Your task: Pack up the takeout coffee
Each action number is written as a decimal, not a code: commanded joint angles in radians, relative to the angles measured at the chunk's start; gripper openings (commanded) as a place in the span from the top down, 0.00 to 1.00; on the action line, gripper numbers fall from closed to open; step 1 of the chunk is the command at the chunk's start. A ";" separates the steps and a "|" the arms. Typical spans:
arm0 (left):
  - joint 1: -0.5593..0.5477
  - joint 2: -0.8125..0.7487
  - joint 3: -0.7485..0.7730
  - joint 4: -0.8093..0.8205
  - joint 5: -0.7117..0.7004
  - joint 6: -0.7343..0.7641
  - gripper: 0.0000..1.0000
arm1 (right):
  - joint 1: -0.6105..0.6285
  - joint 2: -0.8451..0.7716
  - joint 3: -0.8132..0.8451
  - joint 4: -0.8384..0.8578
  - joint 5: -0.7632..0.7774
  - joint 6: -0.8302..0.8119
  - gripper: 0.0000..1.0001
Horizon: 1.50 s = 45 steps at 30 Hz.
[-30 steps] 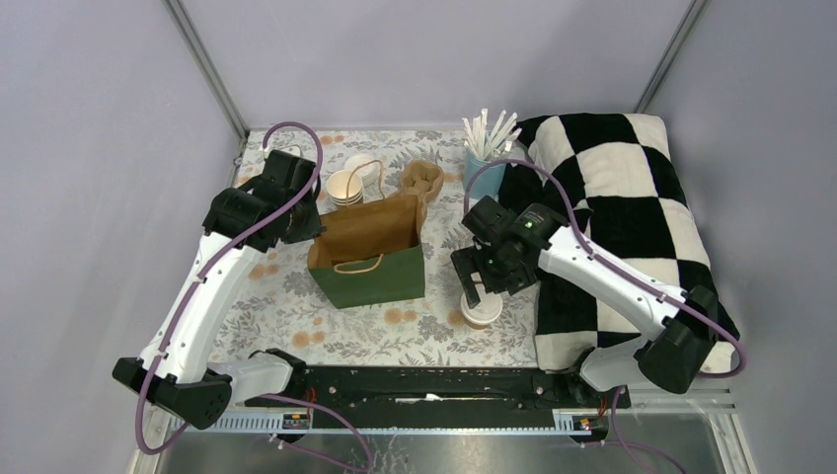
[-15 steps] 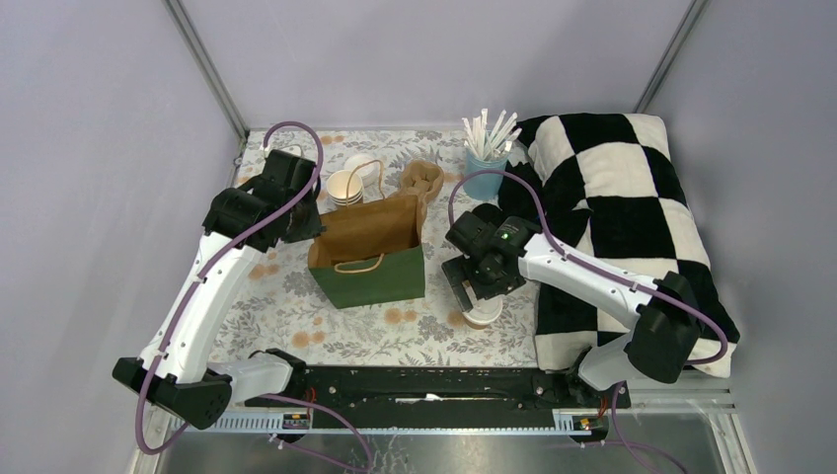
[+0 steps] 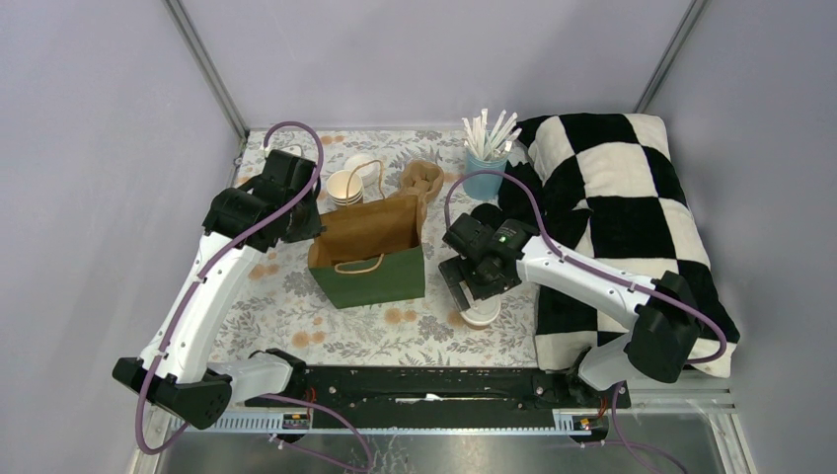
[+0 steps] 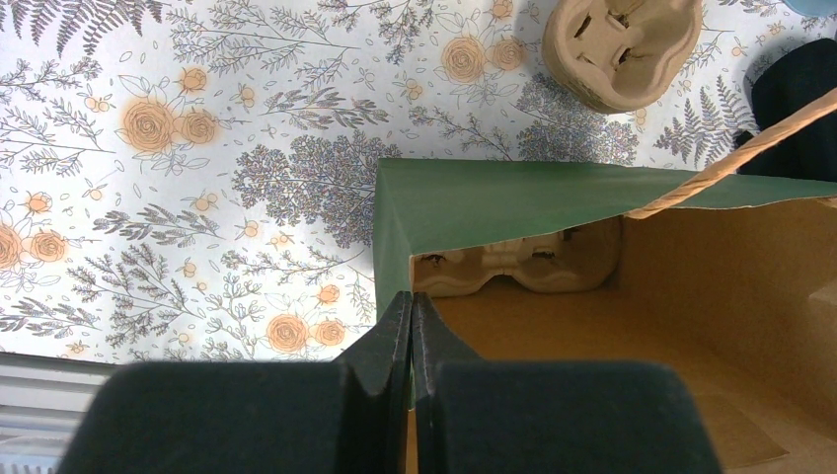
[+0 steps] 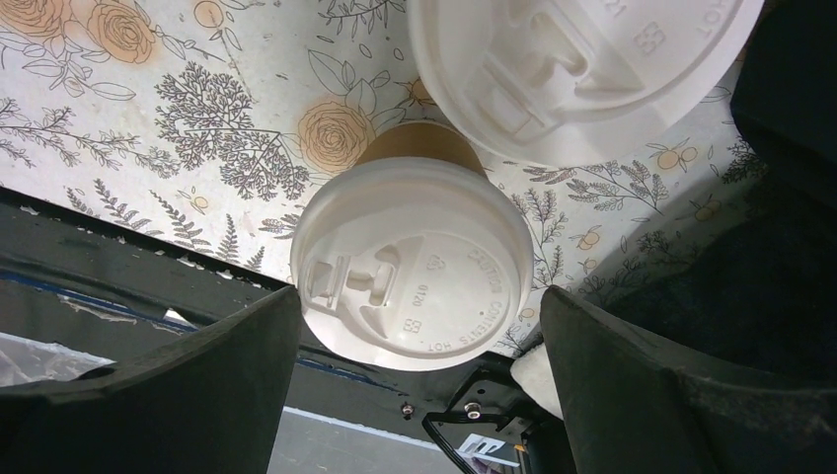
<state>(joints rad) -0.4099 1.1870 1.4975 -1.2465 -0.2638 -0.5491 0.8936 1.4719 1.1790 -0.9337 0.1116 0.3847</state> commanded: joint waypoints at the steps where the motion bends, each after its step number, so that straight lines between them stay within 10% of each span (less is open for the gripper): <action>1: 0.006 -0.003 0.017 0.028 -0.010 0.013 0.99 | 0.016 0.001 -0.011 0.012 0.005 -0.001 0.04; 45: 0.006 0.004 0.015 0.030 0.007 0.015 0.99 | 0.056 -0.015 -0.024 0.011 0.061 0.028 0.07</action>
<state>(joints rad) -0.4103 1.1870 1.4975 -1.2461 -0.2584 -0.5465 0.9417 1.4612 1.1568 -0.9295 0.1486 0.4080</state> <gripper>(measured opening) 0.012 0.929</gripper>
